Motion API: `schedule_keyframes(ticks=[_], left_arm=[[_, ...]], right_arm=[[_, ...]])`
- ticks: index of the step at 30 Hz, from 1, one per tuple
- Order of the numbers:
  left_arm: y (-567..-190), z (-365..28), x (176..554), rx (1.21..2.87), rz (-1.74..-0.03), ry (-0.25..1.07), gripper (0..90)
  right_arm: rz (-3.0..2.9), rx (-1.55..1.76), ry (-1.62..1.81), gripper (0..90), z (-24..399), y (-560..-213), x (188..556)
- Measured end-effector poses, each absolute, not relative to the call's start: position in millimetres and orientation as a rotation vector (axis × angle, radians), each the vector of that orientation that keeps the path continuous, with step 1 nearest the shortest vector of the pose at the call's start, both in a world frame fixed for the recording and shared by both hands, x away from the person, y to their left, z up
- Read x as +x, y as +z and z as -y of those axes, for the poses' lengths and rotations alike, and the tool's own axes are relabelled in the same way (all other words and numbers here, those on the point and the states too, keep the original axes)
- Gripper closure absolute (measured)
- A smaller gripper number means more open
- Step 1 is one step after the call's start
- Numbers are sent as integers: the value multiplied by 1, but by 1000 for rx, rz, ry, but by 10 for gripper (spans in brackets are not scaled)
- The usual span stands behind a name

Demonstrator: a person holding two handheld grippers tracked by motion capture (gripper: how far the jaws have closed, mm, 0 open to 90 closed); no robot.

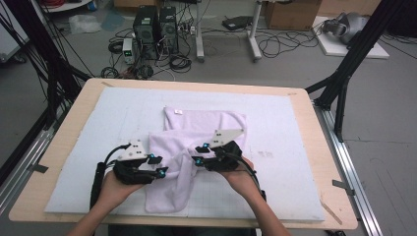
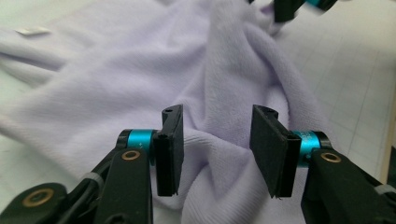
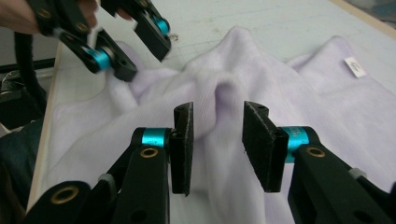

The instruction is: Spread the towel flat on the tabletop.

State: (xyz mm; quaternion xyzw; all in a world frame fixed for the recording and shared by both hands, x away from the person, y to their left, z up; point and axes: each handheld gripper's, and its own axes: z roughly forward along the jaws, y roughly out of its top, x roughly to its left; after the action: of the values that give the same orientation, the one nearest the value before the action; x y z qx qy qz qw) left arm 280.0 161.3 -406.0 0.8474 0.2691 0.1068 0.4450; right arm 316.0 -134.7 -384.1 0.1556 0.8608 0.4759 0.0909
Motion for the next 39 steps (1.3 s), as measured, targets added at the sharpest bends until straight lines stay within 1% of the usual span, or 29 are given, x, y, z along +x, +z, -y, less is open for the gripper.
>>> schedule_keyframes(ticks=[3,5,7,10,13,14,15,18,19,21,26,32,33,36,39], left_arm=[[-416,-154,284,2145,-673,273,563],[-422,-151,288,2174,-689,283,612],[-431,-150,296,2203,-710,286,655],[-433,-151,302,2220,-710,295,732],[-433,-152,307,2222,-716,292,777],[-433,-152,308,2219,-714,289,788],[-432,-153,310,2220,-713,289,795],[-431,-157,312,2202,-723,277,814],[-430,-160,310,2191,-731,282,817],[-429,-161,308,2184,-731,284,823],[-409,-175,291,2138,-701,316,827],[-387,-183,275,2095,-664,322,829],[-379,-185,268,2085,-642,328,829],[-373,-184,266,2094,-616,350,829],[-373,-182,277,2097,-635,359,829]], right_arm=[[-2564,498,1357,605,154,-395,310],[-2568,511,1341,598,159,-400,309],[-2591,571,1306,583,167,-412,310],[-2618,584,1240,551,161,-423,316],[-2616,556,1185,547,147,-431,324],[-2617,554,1166,560,142,-433,328],[-2622,545,1153,593,139,-435,330],[-2642,526,1143,795,131,-438,338],[-2653,525,1155,843,131,-438,340],[-2661,531,1185,854,134,-436,340],[-2626,510,1305,860,154,-410,325],[-2593,425,1365,861,175,-372,296],[-2593,399,1369,861,178,-365,290],[-2599,342,1331,861,180,-349,280],[-2603,328,1284,861,176,-341,288]])
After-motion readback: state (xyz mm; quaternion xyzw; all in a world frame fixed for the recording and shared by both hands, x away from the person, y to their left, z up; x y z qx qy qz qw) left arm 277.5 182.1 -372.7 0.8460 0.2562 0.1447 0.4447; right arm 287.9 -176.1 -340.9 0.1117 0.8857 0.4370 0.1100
